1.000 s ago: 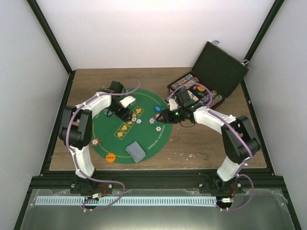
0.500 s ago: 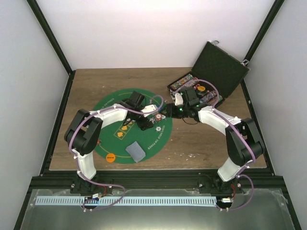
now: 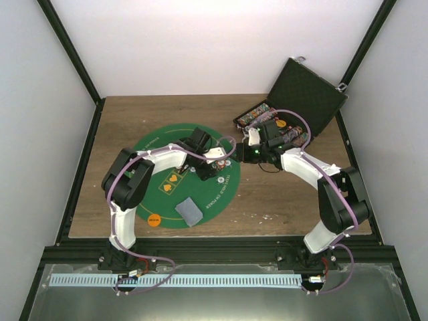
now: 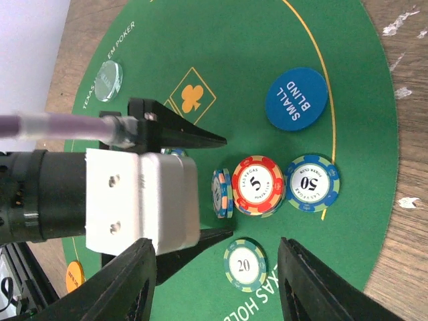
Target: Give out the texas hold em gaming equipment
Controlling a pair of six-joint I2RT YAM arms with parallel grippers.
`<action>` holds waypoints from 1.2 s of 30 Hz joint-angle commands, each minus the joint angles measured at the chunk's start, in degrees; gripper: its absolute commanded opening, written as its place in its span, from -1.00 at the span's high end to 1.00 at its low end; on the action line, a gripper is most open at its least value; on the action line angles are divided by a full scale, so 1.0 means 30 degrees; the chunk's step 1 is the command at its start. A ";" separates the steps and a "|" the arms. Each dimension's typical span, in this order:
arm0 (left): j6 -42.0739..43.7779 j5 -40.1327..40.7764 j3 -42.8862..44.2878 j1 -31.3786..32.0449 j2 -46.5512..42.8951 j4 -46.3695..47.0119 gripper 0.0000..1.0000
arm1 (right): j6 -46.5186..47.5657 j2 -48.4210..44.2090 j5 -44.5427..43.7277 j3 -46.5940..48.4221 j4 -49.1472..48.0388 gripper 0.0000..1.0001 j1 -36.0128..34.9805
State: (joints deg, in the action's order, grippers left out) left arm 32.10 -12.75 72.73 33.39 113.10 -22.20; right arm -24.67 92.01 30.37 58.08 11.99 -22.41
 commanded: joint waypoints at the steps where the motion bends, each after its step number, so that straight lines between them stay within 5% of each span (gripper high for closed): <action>1: 0.0407 0.0561 0.0374 0.0311 0.0538 -0.0431 -0.57 | 0.0373 -0.0288 0.0285 -0.0017 -0.0197 -0.02 0.0226; 11: 0.0012 0.0177 0.2246 0.0303 0.1745 -0.1908 -0.16 | 0.0701 -0.0472 0.0271 -0.0579 -0.0075 -0.01 0.0307; 18: 0.0927 -0.0480 0.0619 0.0324 0.0569 -0.1851 0.38 | 0.0852 -0.0609 0.0277 -0.0496 0.0135 -0.01 0.0460; 23: 0.0865 0.0006 0.0235 0.0153 -0.0145 -0.2713 0.97 | 0.1016 -0.0523 0.0365 -0.0244 0.0370 -0.01 0.0513; 32: -0.1949 0.0832 0.1929 0.0102 -0.1374 -0.7235 1.00 | 0.1997 -0.0956 0.0373 0.0559 0.1651 -0.02 0.1476; 36: -0.1084 0.1251 0.1886 0.1748 -0.1367 -0.9083 1.00 | 0.2428 -0.1564 0.0225 0.0461 0.2354 -0.02 0.2723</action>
State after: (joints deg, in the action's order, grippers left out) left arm 28.62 -10.24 77.23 34.09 110.50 -41.06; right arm -19.90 90.45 31.31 57.01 16.05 -17.82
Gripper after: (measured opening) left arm 0.424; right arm 0.511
